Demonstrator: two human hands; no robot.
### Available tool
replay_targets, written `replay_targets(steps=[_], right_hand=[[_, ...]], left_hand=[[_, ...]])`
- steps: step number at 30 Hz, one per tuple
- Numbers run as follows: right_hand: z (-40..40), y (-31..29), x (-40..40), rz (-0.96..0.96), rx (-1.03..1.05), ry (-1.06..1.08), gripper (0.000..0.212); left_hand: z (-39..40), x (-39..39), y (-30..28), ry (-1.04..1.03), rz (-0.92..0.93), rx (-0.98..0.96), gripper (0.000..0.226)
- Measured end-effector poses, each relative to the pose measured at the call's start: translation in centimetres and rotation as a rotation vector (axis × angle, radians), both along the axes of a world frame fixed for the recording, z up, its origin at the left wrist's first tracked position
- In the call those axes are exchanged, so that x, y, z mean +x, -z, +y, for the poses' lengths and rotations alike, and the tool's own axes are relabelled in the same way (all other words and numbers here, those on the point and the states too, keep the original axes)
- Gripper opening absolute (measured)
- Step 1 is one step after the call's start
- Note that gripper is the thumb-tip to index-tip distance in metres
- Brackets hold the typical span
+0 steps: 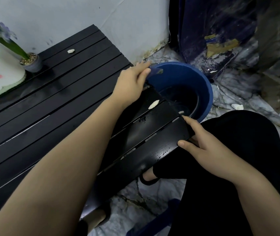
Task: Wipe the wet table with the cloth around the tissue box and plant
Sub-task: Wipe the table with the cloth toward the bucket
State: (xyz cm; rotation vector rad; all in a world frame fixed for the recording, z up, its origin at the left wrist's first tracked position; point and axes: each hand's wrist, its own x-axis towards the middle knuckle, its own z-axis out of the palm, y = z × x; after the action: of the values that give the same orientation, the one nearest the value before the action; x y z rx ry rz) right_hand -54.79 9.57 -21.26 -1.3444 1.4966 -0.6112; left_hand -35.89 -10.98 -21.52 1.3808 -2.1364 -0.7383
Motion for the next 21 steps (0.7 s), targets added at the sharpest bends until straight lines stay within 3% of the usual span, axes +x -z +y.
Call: replay_targets(steps=[4, 12, 16, 21], right_hand=[[-0.2, -0.3, 0.0, -0.037, 0.009, -0.007, 0.068], [-0.9, -0.4, 0.3, -0.029, 0.002, -0.002, 0.073], [-1.2, -0.2, 0.4, -0.016, -0.008, -0.013, 0.071], [-1.8, -0.2, 0.8, 0.048, -0.001, -0.047, 0.073]], left_hand=[[1.0, 3.7, -1.3, -0.23, 0.189, -0.039, 0.04], [9.7, 13.4, 0.3, -0.59, -0.084, -0.059, 0.041], [13.5, 10.5, 0.9, -0.53, -0.211, -0.071, 0.043], [13.8, 3.7, 0.9, -0.154, -0.181, -0.136, 0.045]])
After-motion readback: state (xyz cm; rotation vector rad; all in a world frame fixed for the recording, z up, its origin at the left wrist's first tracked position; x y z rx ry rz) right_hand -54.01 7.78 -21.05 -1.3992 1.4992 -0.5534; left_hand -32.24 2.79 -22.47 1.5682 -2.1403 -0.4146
